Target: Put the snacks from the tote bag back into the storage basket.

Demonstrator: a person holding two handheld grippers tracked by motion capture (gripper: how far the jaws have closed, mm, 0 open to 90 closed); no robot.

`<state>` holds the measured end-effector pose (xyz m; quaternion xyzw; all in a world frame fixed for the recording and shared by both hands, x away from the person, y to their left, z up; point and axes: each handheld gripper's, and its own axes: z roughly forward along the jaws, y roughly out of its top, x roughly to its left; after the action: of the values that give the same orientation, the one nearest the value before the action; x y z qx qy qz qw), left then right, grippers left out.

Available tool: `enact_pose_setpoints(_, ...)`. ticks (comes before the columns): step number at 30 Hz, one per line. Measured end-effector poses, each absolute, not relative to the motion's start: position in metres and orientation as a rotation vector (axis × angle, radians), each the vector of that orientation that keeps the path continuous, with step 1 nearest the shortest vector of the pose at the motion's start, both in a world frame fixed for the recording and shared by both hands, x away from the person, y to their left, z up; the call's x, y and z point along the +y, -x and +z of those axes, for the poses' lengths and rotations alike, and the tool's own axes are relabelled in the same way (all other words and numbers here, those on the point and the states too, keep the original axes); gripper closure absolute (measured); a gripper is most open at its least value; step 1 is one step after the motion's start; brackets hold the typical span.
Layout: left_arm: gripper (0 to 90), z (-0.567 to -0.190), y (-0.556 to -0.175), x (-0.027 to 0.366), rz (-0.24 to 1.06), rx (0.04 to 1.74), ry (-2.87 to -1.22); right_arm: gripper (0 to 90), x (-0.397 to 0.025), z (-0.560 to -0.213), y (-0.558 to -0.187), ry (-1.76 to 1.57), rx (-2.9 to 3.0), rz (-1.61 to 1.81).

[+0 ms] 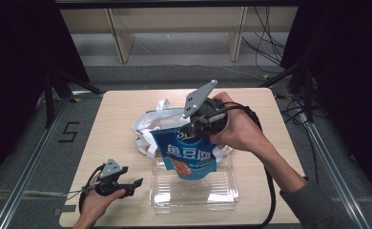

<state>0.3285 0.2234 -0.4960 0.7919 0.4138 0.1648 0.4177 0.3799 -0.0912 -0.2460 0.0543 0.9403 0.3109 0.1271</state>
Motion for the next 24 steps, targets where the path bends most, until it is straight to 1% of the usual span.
enact_pose_setpoints(3, 23.1, -0.496, -0.329, 0.224, 0.417, 1.036, -1.998, 90.0, -0.092, -0.250, -0.381, -0.158, 2.744, 0.906)
enact_pose_setpoints(4, 23.1, -0.496, -0.329, 0.222, 0.411, 1.045, -1.972, 90.0, -0.092, -0.252, -0.382, -0.166, 2.739, 0.907)
enact_pose_setpoints(7, 23.0, -0.495, -0.329, 0.225, 0.417, 1.021, -2.018, 90.0, -0.094, -0.262, -0.384, -0.189, 2.761, 0.906)
enact_pose_setpoints(9, 23.0, -0.496, -0.329, 0.223, 0.401, 1.051, -1.973, 90.0, -0.096, -0.266, -0.387, -0.178, 2.753, 0.912)
enact_pose_setpoints(13, 23.0, -0.496, -0.329, 0.224, 0.416, 1.032, -1.997, 90.0, -0.098, -0.272, -0.389, -0.164, 2.758, 0.917)
enact_pose_setpoints(15, 23.0, -0.496, -0.330, 0.222, 0.406, 1.036, -1.980, 90.0, -0.098, -0.276, -0.388, -0.202, 2.762, 0.929)
enact_pose_setpoints(16, 23.1, -0.495, -0.330, 0.224, 0.399, 1.026, -2.024, 90.0, -0.098, -0.278, -0.390, -0.180, 2.763, 0.932)
enact_pose_setpoints(20, 23.0, -0.497, -0.330, 0.221, 0.391, 1.053, -1.967, 90.0, -0.098, -0.283, -0.390, -0.193, 2.775, 0.937)
enact_pose_setpoints(22, 23.0, -0.497, -0.330, 0.223, 0.393, 1.046, -1.991, 90.0, -0.097, -0.286, -0.392, -0.169, 2.777, 0.941)
enact_pose_setpoints(24, 23.0, -0.497, -0.329, 0.222, 0.393, 1.050, -1.976, 90.0, -0.097, -0.290, -0.392, -0.172, 2.778, 0.940)
